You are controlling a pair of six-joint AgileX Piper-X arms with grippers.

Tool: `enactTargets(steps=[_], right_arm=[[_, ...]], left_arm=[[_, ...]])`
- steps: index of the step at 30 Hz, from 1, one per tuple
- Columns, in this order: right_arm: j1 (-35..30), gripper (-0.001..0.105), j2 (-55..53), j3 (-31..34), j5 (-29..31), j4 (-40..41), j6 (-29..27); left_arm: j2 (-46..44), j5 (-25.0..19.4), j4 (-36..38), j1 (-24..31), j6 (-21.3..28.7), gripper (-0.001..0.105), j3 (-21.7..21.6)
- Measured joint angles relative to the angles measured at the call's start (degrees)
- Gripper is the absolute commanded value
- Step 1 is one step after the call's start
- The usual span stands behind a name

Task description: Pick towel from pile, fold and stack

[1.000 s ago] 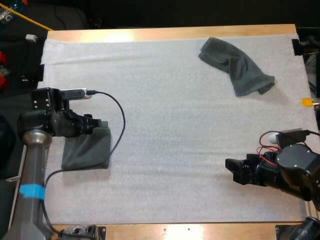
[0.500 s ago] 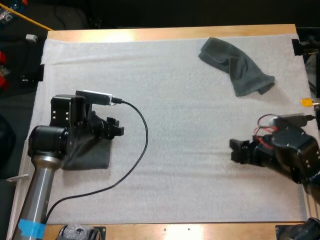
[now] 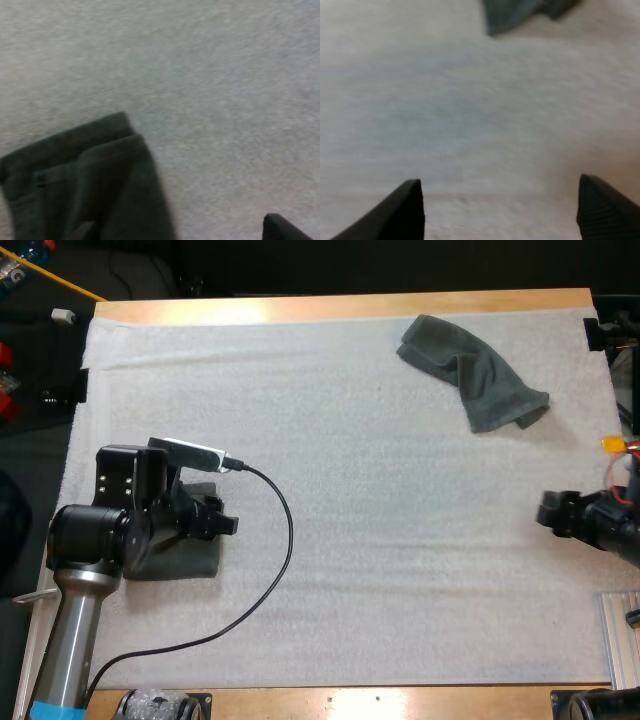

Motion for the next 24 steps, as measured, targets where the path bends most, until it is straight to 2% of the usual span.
enactTargets(steps=[3, 8, 24], right_arm=[[-2.8, 0.063, -0.6, 0.0, 0.5, 2.1, -2.3], [-3.2, 0.063, -3.3, 0.0, 1.3, 2.7, -5.2], [-3.2, 0.063, -19.3, 0.0, 1.3, 4.9, -7.4]], left_arm=[[-1.6, -1.1, 1.3, 0.7, 1.1, 0.062, 0.0], [-5.6, -1.4, 2.3, 3.3, 1.6, 0.062, 0.0], [-25.7, -1.0, 4.7, 4.1, 1.6, 0.062, 0.0]])
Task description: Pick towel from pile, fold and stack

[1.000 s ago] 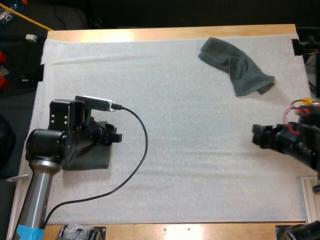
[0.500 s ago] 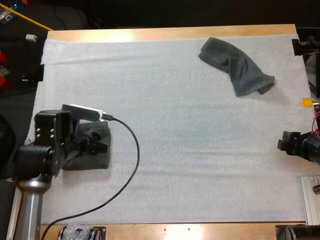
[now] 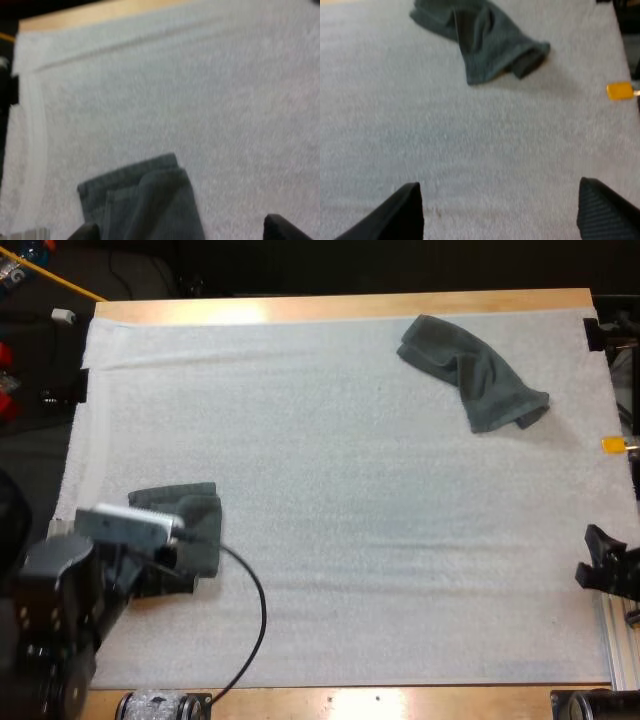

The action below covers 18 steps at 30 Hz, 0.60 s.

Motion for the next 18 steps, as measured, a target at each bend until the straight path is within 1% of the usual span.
enactTargets(steps=[4, 7, 13, 18], right_arm=[[0.0, 0.063, -4.9, 0.0, 0.0, 0.5, 0.0], [0.0, 0.063, -8.2, 0.0, 0.0, 1.2, 0.0], [0.0, 0.063, -14.1, 0.0, 0.0, 2.6, 0.4], [0.0, 0.063, -18.8, 0.0, 0.0, 2.9, 1.2]], left_arm=[[-5.5, 0.1, 1.2, 0.0, -0.6, 0.062, 0.1], [-9.7, 0.2, 2.2, 0.0, -1.1, 0.062, 1.0], [-17.9, 0.2, 5.2, 0.0, -1.1, 0.062, 5.1], [-24.8, 0.2, 9.2, 0.0, -1.1, 0.062, 8.1]])
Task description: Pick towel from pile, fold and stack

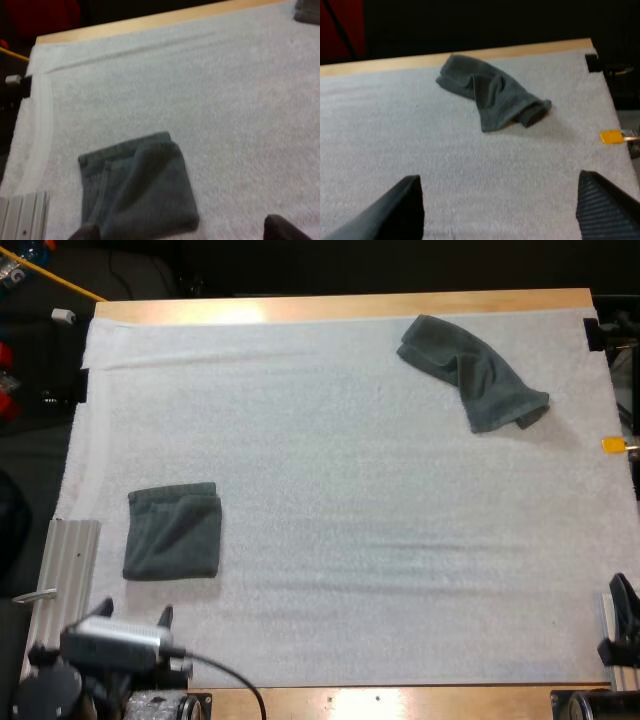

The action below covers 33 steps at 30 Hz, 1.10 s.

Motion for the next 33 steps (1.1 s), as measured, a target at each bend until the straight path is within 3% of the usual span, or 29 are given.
enactTargets(steps=[6, 11, 19, 29, 33], right_arm=[[0.0, 0.063, -5.7, 0.0, 0.0, 0.5, 0.1], [0.0, 0.063, -8.8, 0.0, 0.0, 0.9, 0.1], [0.0, 0.063, -8.8, 0.3, -0.1, 3.1, 0.1], [0.0, 0.063, -8.8, 7.4, -0.1, -9.8, 0.1], [0.0, 0.063, -8.8, 11.2, -0.1, -11.6, 0.1]], left_arm=[[-7.8, 0.3, 5.0, 0.0, 0.0, 0.062, 1.4], [-8.2, 2.7, 9.2, 0.0, 0.0, 0.062, 1.5], [-8.2, 3.7, 9.5, 0.5, 0.0, 0.062, 1.5], [-8.2, 3.7, -6.9, 0.5, 1.2, 0.062, 1.7], [-8.2, 3.7, -13.5, 0.5, 1.1, 0.062, 4.0]])
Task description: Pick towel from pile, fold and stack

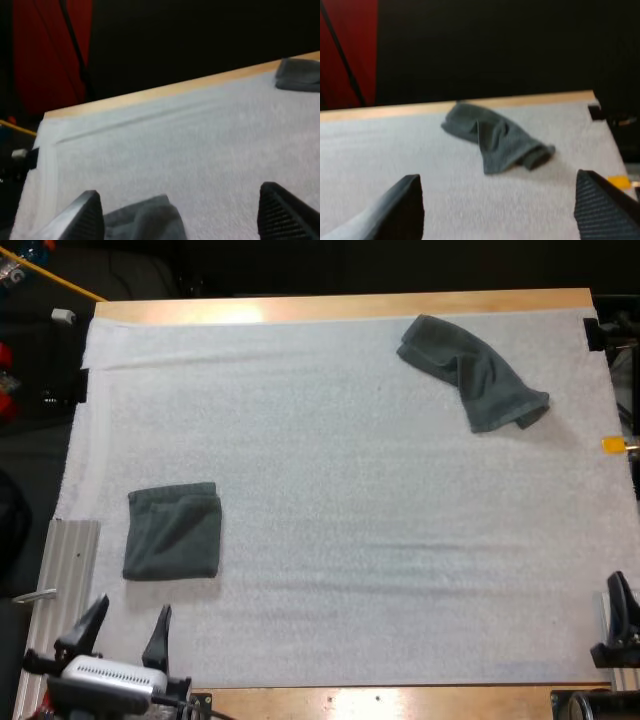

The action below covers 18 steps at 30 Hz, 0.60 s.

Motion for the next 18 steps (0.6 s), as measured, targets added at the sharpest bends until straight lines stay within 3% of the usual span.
enactTargets(steps=[13, 18], right_arm=[[0.0, 0.063, 0.0, 5.3, 0.0, -0.1, 0.0], [0.0, 0.063, 0.0, 6.2, 0.0, -0.1, 0.0]], left_arm=[[0.0, 0.0, -2.2, 0.0, 0.0, 0.062, 13.3], [0.0, 0.2, -3.7, 0.0, 0.1, 0.062, 14.4]])
